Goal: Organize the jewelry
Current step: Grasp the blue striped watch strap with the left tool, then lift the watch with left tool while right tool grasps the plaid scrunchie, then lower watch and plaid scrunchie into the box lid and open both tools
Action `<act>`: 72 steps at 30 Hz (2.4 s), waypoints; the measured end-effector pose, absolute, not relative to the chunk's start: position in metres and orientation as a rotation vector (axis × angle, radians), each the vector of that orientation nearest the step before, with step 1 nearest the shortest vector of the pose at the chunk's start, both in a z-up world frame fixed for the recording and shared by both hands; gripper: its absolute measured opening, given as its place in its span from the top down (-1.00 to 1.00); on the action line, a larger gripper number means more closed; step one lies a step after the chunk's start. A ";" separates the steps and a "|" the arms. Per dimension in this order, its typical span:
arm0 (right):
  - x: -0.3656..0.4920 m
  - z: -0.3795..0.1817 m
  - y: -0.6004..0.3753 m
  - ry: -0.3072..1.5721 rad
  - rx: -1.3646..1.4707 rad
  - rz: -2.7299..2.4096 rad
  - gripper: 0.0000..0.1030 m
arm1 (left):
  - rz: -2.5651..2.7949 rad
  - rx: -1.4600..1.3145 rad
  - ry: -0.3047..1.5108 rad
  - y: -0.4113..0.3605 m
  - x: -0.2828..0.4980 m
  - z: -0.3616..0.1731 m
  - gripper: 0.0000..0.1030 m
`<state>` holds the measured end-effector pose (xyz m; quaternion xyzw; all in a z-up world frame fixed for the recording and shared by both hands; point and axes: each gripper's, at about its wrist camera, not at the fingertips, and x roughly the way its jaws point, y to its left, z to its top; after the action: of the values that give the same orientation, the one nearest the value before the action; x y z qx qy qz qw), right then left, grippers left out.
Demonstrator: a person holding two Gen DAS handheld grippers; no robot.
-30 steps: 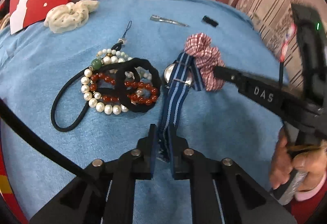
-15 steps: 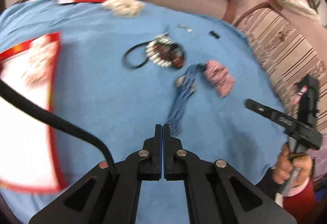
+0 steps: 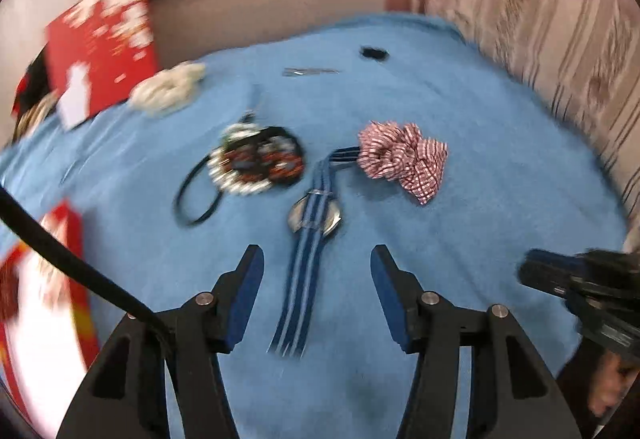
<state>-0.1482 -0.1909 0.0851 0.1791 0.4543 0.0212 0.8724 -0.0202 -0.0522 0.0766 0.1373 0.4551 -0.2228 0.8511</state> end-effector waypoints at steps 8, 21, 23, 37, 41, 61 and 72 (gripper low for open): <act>-0.142 0.072 -0.214 0.967 0.436 0.004 0.62 | -0.422 0.385 1.033 -0.092 0.027 0.035 0.38; -0.100 0.080 -0.195 0.951 0.367 0.038 0.45 | -0.386 -0.593 1.154 0.116 0.060 0.030 0.37; -0.090 0.087 -0.188 0.927 0.341 0.045 0.10 | -0.359 -0.574 1.128 0.124 0.058 0.037 0.38; -0.010 0.065 -0.127 0.941 -0.060 0.019 -0.12 | -0.435 -0.277 1.076 0.079 0.050 0.050 -0.28; -0.004 0.054 -0.127 0.959 -0.071 -0.010 -0.11 | -0.454 -0.167 1.055 0.057 0.042 0.050 -0.35; -0.034 0.134 -0.106 0.867 0.102 0.112 0.84 | -0.426 -0.503 0.913 0.169 0.017 0.116 0.20; -0.009 0.155 0.058 0.972 0.270 0.555 0.84 | -0.265 -0.871 0.925 0.328 -0.001 0.068 0.19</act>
<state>-0.0093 0.0577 0.1547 0.1275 0.4594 0.2624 0.8389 -0.0007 0.3277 0.0682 -0.4055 0.4309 -0.1234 0.7967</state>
